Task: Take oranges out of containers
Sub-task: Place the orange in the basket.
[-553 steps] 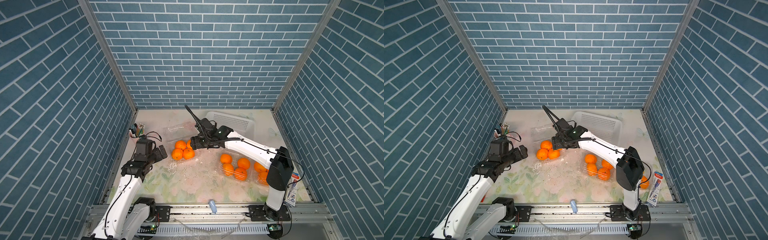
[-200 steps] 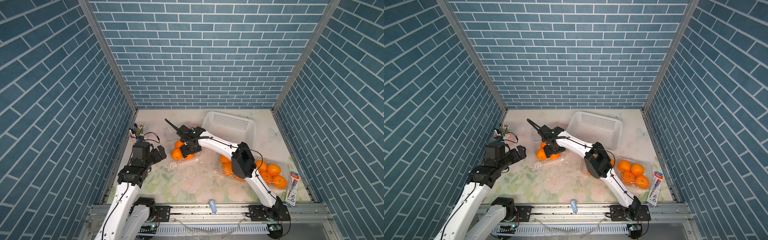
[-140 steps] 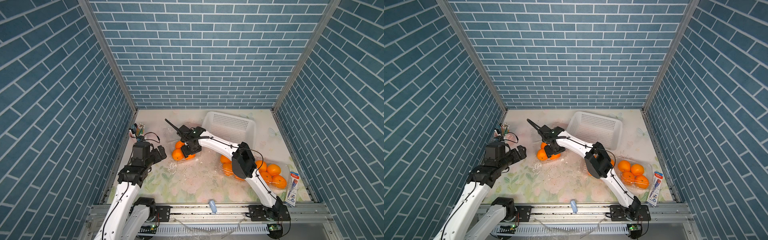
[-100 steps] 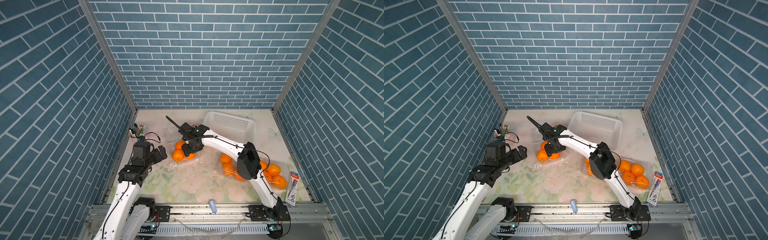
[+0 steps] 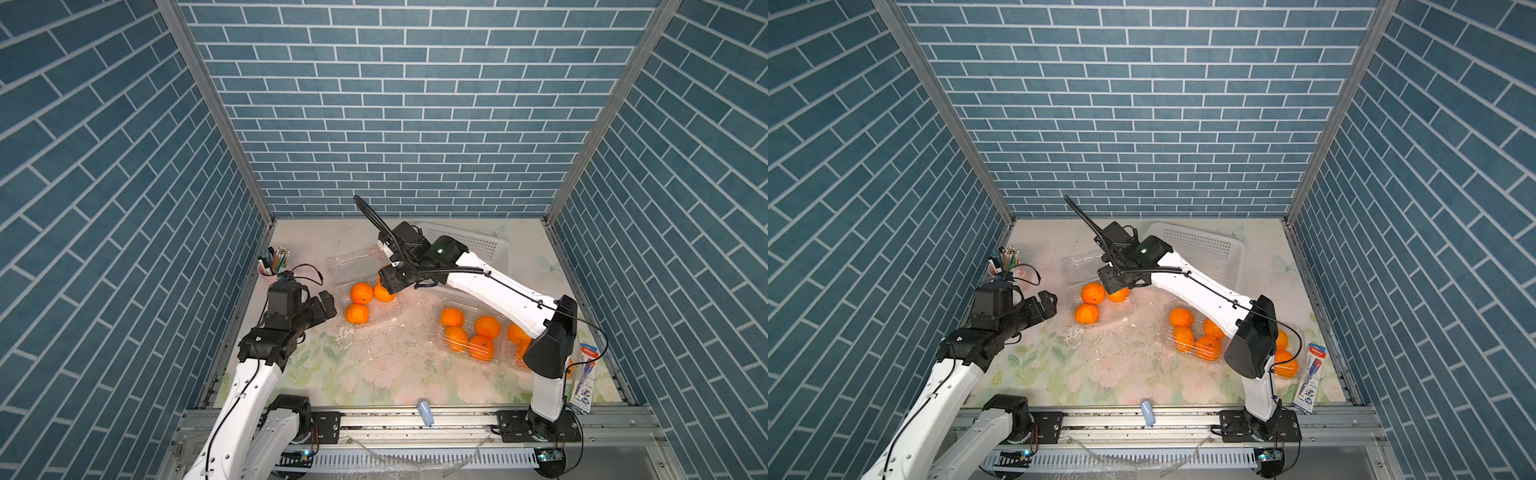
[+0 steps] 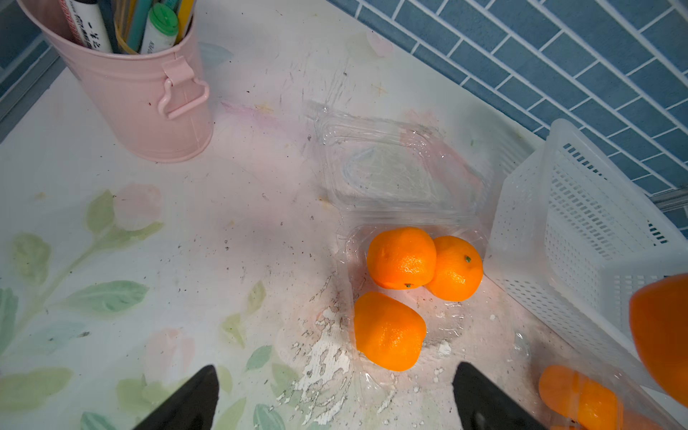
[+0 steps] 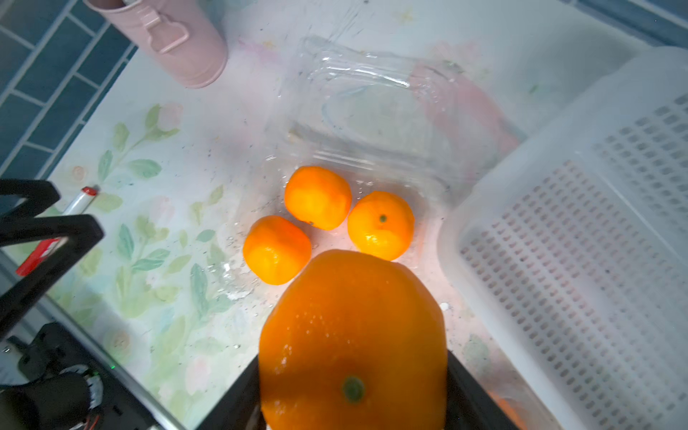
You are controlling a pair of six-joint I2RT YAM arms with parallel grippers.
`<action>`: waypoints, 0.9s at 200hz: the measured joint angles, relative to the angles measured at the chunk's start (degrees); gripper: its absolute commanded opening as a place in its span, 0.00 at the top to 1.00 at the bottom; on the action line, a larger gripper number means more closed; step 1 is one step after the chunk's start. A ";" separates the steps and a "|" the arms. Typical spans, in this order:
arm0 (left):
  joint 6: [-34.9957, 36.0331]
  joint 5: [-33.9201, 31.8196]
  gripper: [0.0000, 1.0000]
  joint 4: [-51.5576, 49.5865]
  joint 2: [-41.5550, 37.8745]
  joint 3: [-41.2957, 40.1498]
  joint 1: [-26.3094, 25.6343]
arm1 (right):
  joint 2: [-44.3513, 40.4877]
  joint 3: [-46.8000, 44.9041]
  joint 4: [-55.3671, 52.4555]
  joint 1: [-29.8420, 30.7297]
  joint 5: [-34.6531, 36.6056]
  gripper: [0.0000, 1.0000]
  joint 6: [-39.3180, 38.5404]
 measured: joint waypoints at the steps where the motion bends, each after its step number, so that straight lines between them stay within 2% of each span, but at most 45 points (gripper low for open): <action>1: -0.02 0.02 0.01 0.02 0.02 0.00 0.00 | -0.04 -0.15 0.09 -0.17 0.04 0.55 0.00; 55: -0.42 1.01 0.01 0.85 0.44 0.00 0.00 | -6.56 -18.73 11.04 -13.31 6.67 0.59 -0.20; 101: -1.27 2.43 0.01 1.90 1.20 0.00 -0.02 | -10.58 -32.06 27.15 -19.15 10.71 0.61 1.53; 130: -1.73 2.93 0.00 1.97 1.36 0.00 -0.02 | -9.46 -34.36 34.84 -21.97 11.21 0.61 2.14; 180: -2.60 3.39 0.01 1.99 1.36 -0.02 -0.02 | -2.32 -30.80 41.42 -25.35 10.32 0.61 2.91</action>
